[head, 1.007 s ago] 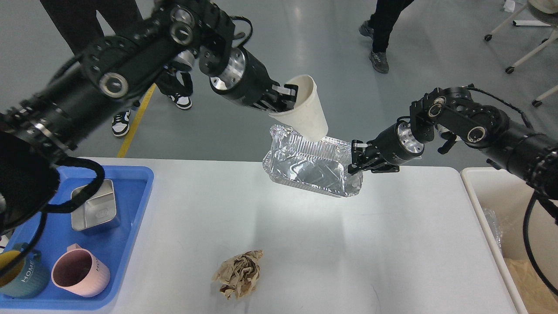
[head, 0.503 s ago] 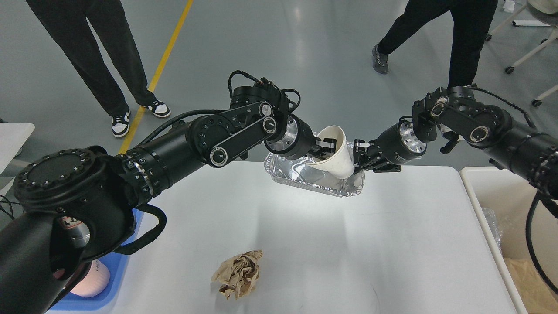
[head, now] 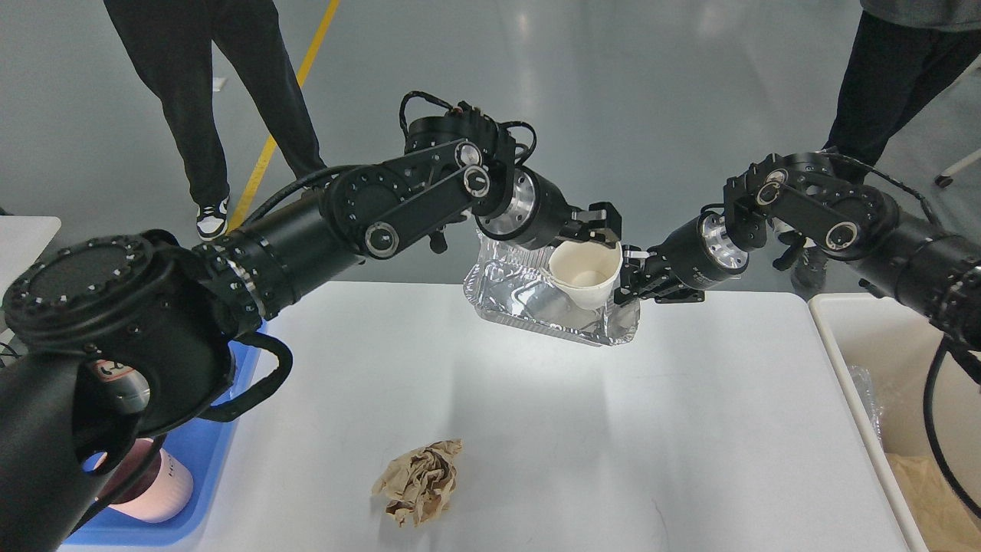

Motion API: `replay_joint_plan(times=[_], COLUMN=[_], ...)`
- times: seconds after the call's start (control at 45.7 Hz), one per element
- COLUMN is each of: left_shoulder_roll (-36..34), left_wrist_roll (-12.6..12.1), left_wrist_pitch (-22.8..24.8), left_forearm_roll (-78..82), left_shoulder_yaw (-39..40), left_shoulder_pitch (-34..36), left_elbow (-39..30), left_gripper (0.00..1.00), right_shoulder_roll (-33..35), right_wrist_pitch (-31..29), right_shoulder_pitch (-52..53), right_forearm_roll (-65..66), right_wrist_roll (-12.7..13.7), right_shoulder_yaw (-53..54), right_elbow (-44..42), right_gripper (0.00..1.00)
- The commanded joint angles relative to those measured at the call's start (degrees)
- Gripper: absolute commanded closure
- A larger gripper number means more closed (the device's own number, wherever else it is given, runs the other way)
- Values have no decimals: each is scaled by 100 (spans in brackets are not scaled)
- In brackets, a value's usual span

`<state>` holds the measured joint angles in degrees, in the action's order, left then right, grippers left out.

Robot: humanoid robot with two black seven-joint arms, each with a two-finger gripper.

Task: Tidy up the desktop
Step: 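Drop the paper cup into the foil tray and withdraw the left gripper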

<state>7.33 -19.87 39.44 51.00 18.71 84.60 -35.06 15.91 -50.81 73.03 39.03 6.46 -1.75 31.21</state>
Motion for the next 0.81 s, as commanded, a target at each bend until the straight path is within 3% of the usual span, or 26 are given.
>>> replay_joint_plan(times=[0.0,0.241,0.503,0.613,0.788], left_shoulder_roll=[-276,-1216,-2068,-2568,-4036], left_wrist_roll=[-52,-201,-307,-316,-570], left_wrist_pitch=[379,1539,1556,1556,1391], left_forearm_roll=[-661,-1223,-1373,-1391,-1435], left_shoulder_yaw=[63,133,124,98,89], left_shoulder_pitch=[768,2025,2289,2158,1297], left_elbow=[-9,-89,-246,-1044,-3241], left_gripper=[4,4,4,4,4], right_shoulder_roll=[0,-9,-9,-26,-9], right_wrist_pitch=[1,1,1,1,1], right_shoulder_pitch=[1,1,1,1,-8], right_forearm_roll=[0,0,0,0,0], right_wrist_roll=[4,4,4,4,4], right_shoulder_yaw=[0,0,0,0,0], right_elbow=[0,-9,-9,-9,0], right_gripper=[100,100,100,100,100])
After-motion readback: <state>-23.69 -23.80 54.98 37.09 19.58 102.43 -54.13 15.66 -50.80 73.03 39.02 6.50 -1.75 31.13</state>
